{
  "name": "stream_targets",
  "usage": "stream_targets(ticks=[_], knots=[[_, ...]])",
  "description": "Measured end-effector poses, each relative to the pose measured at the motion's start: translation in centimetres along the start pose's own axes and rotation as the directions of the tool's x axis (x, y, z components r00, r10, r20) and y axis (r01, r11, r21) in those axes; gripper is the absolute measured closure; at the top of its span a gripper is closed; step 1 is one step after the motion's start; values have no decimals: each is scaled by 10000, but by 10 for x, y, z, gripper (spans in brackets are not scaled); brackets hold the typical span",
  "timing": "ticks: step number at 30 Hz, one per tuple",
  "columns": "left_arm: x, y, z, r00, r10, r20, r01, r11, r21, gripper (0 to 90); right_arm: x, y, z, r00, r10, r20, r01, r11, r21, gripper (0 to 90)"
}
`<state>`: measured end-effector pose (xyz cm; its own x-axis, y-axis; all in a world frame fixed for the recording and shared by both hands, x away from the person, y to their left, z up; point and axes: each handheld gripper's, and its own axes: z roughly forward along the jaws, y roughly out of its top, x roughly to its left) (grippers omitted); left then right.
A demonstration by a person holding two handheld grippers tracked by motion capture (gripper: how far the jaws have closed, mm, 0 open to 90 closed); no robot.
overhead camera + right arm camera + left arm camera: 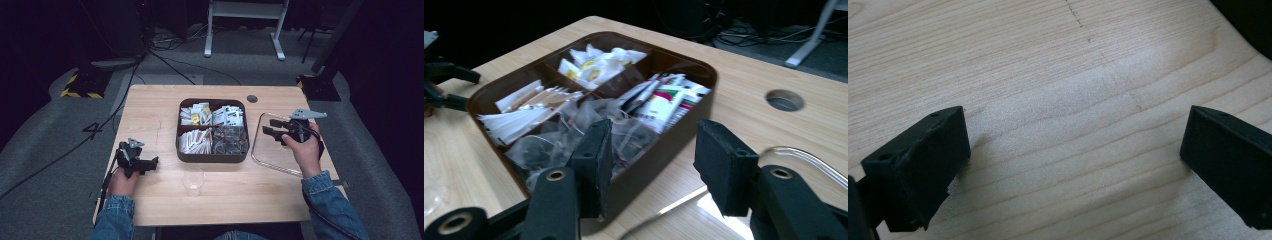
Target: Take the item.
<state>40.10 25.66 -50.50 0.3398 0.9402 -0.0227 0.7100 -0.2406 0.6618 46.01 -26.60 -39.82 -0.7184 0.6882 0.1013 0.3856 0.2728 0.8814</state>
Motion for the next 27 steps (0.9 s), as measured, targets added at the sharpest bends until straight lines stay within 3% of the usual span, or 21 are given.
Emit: stream_targets(ticks=[6,12,27], knots=[[0,0,0,10000,19,0,-19,10000,18,0,20,8,24,9978,-382,-533,406,9982,437,504],[0,1,0,10000,-2,-3,2,10000,0,0,34,12,48,9944,-789,-698,851,9922,911,543],[1,1,1,10000,32,9,-32,10000,-5,0,49,5,103,9887,-1164,-948,1343,9681,2117,571]])
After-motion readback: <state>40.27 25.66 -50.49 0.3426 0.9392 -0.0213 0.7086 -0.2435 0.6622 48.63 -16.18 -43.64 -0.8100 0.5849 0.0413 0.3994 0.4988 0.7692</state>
